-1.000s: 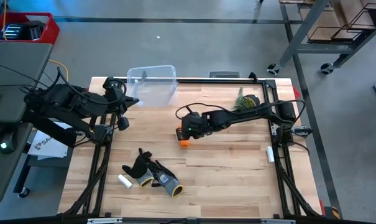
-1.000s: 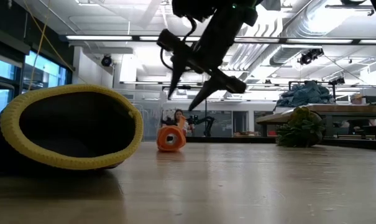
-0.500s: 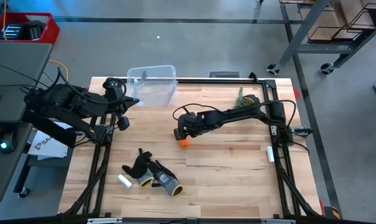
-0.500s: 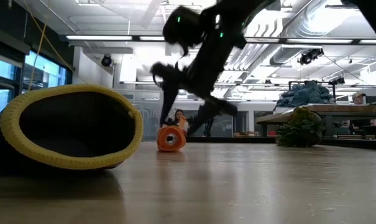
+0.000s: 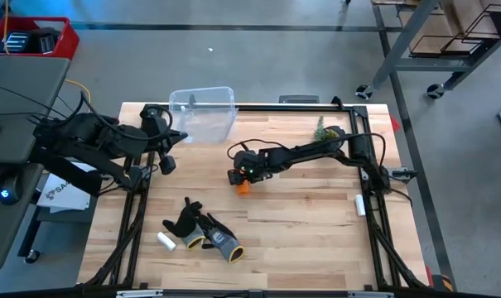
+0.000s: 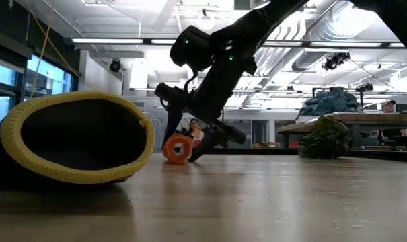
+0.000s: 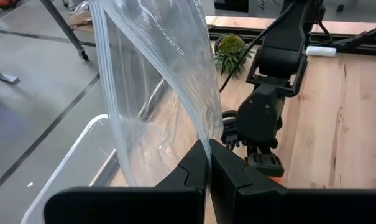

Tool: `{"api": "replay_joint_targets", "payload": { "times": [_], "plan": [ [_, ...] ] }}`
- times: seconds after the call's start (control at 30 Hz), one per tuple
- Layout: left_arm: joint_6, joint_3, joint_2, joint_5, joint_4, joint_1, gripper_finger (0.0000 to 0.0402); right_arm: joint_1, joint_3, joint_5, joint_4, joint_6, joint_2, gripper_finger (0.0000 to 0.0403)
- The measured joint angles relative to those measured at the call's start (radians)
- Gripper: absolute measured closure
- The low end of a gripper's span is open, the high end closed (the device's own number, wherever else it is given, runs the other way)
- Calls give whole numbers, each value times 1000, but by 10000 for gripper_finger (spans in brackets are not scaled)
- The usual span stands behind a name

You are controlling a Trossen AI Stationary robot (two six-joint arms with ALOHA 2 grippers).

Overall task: Roll bandage
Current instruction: Put the rolled orange bandage into the transparent zip bag

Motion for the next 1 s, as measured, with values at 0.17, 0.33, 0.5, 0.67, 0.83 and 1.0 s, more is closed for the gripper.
{"api": "replay_joint_targets", "payload": {
  "times": [0.17, 0.33, 0.5, 0.67, 0.83, 1.0],
  "plan": [
    [7, 0, 32, 107, -73, 1, 401, 1, -4, -34, -28, -72, -35, 281],
    [-49, -1, 103, 228, -317, 44, 401, -5, -5, -68, -222, -252, -173, 364],
    [151, -7, 170, 231, -276, 66, 401, 0, -6, 1, -450, -374, -356, 360],
    [562, -7, 263, 321, -66, 86, 401, 19, -5, 171, -498, -363, -592, 361],
    [881, -7, 398, 480, 95, 126, 401, 16, -4, 407, -495, -307, -805, 361],
    [1273, 0, 549, 372, 220, 132, 401, 16, -3, 531, -346, -353, -877, 361]
  ]
}}
